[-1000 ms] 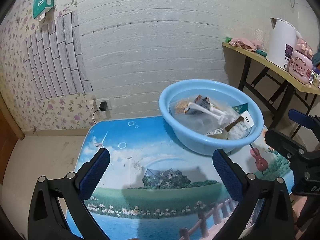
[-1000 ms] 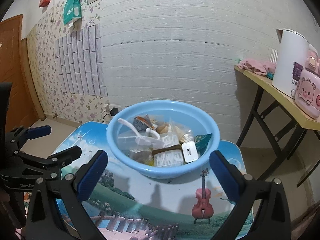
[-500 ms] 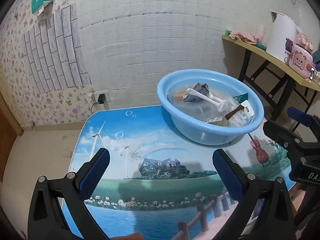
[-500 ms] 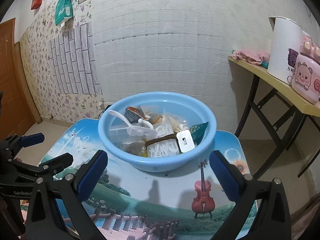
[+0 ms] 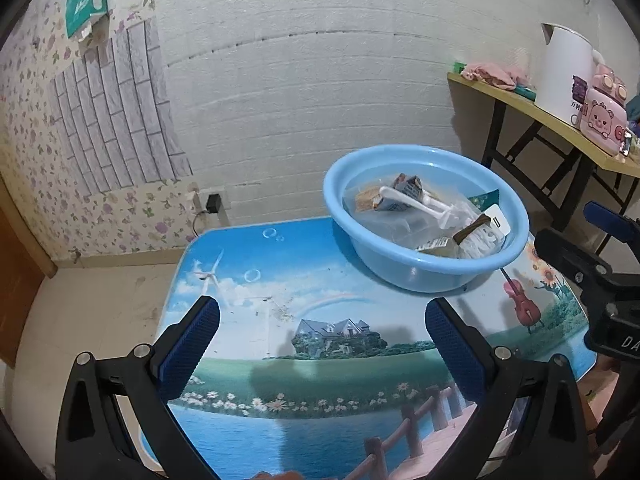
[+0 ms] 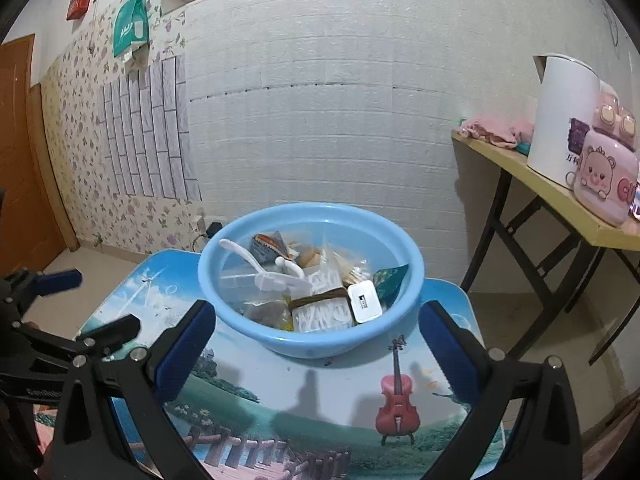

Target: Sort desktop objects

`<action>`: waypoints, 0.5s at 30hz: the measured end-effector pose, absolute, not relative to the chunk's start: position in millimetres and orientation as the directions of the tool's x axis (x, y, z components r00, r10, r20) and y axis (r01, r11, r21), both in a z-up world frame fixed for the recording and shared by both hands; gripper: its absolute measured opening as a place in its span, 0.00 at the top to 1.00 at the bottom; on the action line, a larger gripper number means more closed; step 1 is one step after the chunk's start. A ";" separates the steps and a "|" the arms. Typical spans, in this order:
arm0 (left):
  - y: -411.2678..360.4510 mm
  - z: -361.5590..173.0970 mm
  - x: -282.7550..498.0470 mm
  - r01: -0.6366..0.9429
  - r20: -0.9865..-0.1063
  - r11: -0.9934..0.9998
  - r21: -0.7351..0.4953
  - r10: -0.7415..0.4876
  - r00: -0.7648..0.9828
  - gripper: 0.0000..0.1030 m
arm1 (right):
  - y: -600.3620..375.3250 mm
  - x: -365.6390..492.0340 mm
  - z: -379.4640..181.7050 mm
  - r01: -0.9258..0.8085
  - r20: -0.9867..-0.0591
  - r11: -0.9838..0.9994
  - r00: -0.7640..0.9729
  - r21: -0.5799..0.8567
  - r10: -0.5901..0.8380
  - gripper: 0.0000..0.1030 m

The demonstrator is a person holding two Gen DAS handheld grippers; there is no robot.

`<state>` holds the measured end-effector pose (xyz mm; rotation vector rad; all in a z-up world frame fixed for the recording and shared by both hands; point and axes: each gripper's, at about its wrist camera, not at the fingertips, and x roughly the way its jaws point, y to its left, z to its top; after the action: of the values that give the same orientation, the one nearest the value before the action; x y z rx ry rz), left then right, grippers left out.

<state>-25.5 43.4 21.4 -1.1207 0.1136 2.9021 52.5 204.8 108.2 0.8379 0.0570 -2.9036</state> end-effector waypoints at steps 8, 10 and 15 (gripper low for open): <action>45.6 28.2 -25.1 -0.045 -0.650 -0.996 0.082 -0.019 -0.759 0.00 | 204.8 51.3 110.0 0.123 -0.537 -0.992 -0.838 -0.011 -0.098 0.00; 44.7 26.4 -25.3 -0.045 -0.652 -0.997 0.069 -0.011 -0.758 0.00 | 205.4 50.0 108.4 0.121 -0.545 -0.993 -0.832 -0.006 -0.098 0.00; 42.7 24.9 -24.6 -0.053 -0.648 -0.997 0.049 0.009 -0.762 0.00 | 204.5 49.5 105.5 0.123 -0.555 -0.992 -0.825 -0.001 -0.101 0.00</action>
<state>-24.6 42.7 24.9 -1.0718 0.0996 2.9166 49.5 204.5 105.5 0.8770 0.0561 -2.8936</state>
